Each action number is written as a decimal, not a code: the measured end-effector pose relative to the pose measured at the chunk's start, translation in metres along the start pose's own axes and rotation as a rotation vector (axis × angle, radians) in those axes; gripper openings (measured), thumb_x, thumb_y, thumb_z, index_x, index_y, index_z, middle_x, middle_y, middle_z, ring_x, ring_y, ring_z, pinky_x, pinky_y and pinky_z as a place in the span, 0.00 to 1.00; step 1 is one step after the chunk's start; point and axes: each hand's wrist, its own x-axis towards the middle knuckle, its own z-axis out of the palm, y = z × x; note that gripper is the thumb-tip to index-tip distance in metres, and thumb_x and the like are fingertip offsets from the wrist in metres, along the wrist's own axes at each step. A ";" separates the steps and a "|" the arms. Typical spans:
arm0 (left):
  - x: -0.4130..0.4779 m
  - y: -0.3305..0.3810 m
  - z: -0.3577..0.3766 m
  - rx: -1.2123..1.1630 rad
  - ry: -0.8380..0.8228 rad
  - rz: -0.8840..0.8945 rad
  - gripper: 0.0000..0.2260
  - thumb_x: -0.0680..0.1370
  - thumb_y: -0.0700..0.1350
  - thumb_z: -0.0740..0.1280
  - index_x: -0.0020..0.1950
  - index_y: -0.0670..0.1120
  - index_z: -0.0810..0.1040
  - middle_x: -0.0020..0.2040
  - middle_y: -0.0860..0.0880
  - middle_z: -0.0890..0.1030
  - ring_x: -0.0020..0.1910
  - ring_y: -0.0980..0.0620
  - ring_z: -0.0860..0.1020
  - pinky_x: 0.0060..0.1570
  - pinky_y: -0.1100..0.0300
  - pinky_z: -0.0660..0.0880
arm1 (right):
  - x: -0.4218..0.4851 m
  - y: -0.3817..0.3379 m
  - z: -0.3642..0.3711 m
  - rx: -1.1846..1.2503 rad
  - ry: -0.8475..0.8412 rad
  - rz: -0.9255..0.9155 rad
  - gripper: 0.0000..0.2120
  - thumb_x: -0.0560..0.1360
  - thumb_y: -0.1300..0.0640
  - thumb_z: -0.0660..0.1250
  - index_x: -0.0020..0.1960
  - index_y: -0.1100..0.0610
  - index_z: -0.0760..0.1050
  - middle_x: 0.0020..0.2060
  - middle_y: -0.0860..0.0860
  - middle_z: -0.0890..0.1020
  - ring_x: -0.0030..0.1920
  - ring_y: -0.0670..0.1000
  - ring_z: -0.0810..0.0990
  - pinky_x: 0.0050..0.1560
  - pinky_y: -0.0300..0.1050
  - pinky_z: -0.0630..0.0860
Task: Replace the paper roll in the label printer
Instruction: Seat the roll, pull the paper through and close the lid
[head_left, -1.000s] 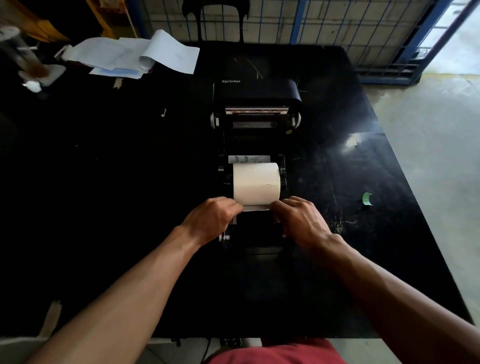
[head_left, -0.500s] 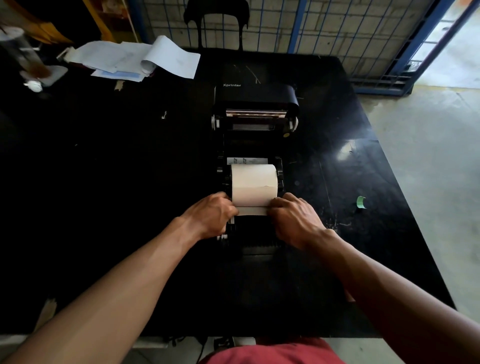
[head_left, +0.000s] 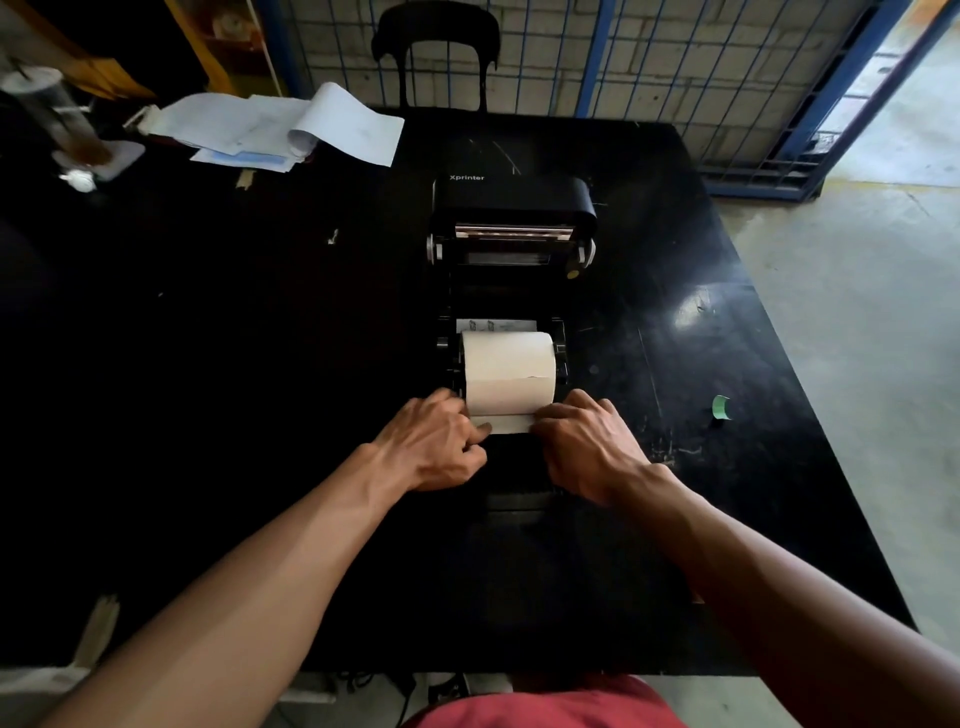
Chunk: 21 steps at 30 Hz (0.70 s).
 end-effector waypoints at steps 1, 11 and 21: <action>-0.002 0.001 0.002 0.011 0.009 0.004 0.23 0.76 0.56 0.54 0.68 0.54 0.77 0.61 0.45 0.77 0.62 0.48 0.70 0.60 0.47 0.70 | 0.000 -0.002 0.002 -0.006 -0.004 -0.002 0.14 0.77 0.52 0.61 0.60 0.50 0.79 0.60 0.44 0.81 0.62 0.55 0.72 0.56 0.52 0.69; -0.009 0.020 0.013 -0.020 0.090 -0.037 0.27 0.75 0.52 0.51 0.70 0.48 0.73 0.70 0.52 0.75 0.70 0.49 0.66 0.68 0.46 0.63 | -0.009 -0.008 0.011 -0.026 -0.030 -0.024 0.22 0.73 0.46 0.67 0.65 0.50 0.77 0.63 0.42 0.80 0.70 0.54 0.65 0.66 0.52 0.61; -0.020 0.032 0.014 0.096 0.071 -0.035 0.25 0.75 0.52 0.50 0.67 0.45 0.74 0.70 0.50 0.74 0.74 0.45 0.61 0.72 0.40 0.55 | -0.013 -0.022 0.018 -0.002 -0.045 0.057 0.34 0.75 0.52 0.64 0.78 0.58 0.57 0.67 0.51 0.81 0.76 0.57 0.61 0.75 0.61 0.55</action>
